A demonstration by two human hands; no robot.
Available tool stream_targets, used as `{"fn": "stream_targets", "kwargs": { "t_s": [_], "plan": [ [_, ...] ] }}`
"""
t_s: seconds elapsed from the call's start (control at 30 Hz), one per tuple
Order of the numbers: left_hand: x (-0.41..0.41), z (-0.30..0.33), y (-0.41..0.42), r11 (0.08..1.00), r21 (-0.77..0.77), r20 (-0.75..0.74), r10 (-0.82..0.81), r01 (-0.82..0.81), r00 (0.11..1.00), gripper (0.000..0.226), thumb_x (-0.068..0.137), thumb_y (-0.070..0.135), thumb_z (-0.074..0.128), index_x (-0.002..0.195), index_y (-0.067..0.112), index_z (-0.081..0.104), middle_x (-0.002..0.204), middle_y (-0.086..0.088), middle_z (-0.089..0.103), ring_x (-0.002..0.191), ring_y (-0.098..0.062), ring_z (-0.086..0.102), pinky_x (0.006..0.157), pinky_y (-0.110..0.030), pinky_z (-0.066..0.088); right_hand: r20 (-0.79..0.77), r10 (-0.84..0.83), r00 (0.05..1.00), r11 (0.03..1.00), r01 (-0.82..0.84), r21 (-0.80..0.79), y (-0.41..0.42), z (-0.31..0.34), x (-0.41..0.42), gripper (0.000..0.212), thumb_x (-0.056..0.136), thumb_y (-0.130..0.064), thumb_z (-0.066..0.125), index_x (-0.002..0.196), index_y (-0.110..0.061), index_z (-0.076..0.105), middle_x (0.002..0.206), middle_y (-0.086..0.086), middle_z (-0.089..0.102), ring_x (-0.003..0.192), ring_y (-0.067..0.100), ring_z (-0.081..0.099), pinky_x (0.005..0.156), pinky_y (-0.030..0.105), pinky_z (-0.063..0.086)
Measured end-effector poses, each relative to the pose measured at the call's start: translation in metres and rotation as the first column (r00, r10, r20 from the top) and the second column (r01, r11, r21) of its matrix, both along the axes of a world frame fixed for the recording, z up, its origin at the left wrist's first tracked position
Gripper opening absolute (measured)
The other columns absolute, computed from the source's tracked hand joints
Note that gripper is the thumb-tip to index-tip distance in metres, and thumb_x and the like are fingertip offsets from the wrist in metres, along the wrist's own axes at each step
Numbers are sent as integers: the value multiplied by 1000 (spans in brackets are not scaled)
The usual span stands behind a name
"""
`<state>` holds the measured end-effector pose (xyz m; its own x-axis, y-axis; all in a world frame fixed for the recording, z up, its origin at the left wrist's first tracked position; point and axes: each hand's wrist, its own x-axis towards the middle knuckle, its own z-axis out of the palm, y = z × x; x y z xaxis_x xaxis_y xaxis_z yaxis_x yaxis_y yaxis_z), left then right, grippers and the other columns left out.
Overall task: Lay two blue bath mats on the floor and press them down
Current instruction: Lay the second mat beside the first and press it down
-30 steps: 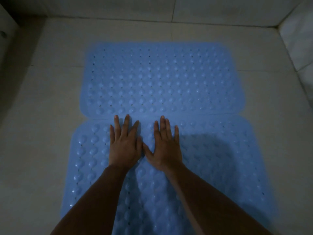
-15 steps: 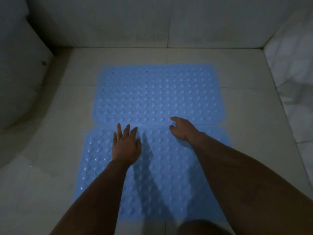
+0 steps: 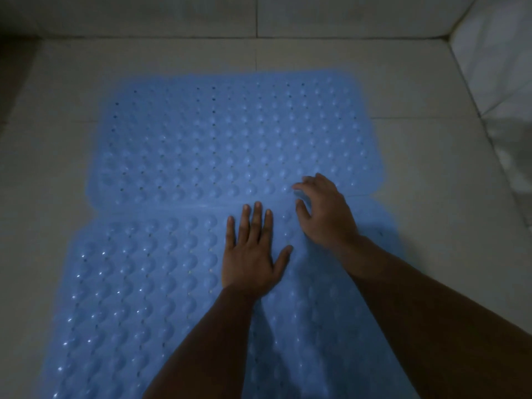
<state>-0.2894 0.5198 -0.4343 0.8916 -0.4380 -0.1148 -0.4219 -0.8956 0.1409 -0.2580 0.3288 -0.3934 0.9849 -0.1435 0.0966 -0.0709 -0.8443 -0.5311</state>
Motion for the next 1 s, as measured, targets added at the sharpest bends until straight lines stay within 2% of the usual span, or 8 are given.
{"fn": "stream_targets", "kwargs": {
  "t_s": [0.17,0.3,0.37,0.47,0.57,0.67,0.8,1.0],
  "plan": [
    [4,2,0,998,-67,-71,16,-21,997,78,97,58,32,161,15,20,171,-9,7,158,-26,-4,125,-56,7,-96,50,994,995,-58,-82,-22,21,3,38,87,-28,61,123,-19,67,130,4,63,130,27,52,106,41,42],
    [22,33,-9,998,-48,-308,26,-43,951,81,92,57,29,162,19,16,171,-6,-1,158,-26,-7,126,-53,-3,-419,123,899,971,-197,-138,-20,45,-9,40,92,-36,54,128,-22,63,129,6,62,123,29,55,103,41,45],
    [36,50,-6,999,-29,-363,30,-43,931,74,92,52,24,158,18,29,170,-8,14,157,-27,9,127,-49,10,-453,126,883,973,-198,-116,-1,45,-18,53,90,-41,42,135,-18,58,137,10,58,131,31,50,107,43,41],
    [36,63,10,984,-116,-188,111,-134,976,65,86,40,32,143,17,54,154,-7,49,148,-30,35,117,-49,34,-501,98,860,978,-177,-113,31,28,-31,70,93,-44,26,153,-10,35,162,15,29,152,31,21,121,51,23],
    [27,54,23,983,-122,-92,128,-139,987,58,85,36,43,137,17,61,149,-7,55,148,-34,35,113,-54,39,-492,60,868,966,-175,-190,55,-3,-46,82,92,-57,11,160,-11,11,169,10,-2,156,25,-8,124,55,4],
    [26,42,30,986,-125,-22,106,-108,994,57,86,37,42,137,17,61,150,-9,52,150,-36,31,112,-55,40,-324,14,946,947,-116,-300,61,-23,-60,79,99,-57,26,160,-9,11,169,10,0,156,23,-10,125,53,1],
    [26,24,35,984,-154,57,100,-90,993,53,92,35,47,142,19,54,158,-10,43,154,-37,20,117,-57,31,-186,16,982,942,-78,-327,60,-36,-62,80,100,-61,28,159,-7,18,169,11,5,156,24,-5,124,55,7],
    [33,31,38,982,-162,73,112,-99,991,52,94,35,41,141,16,56,158,-12,42,155,-39,16,116,-60,31,-411,71,909,967,-163,-194,56,-24,-57,97,91,-74,29,160,-12,1,168,6,-12,154,20,-20,124,52,-7]
  ]
}}
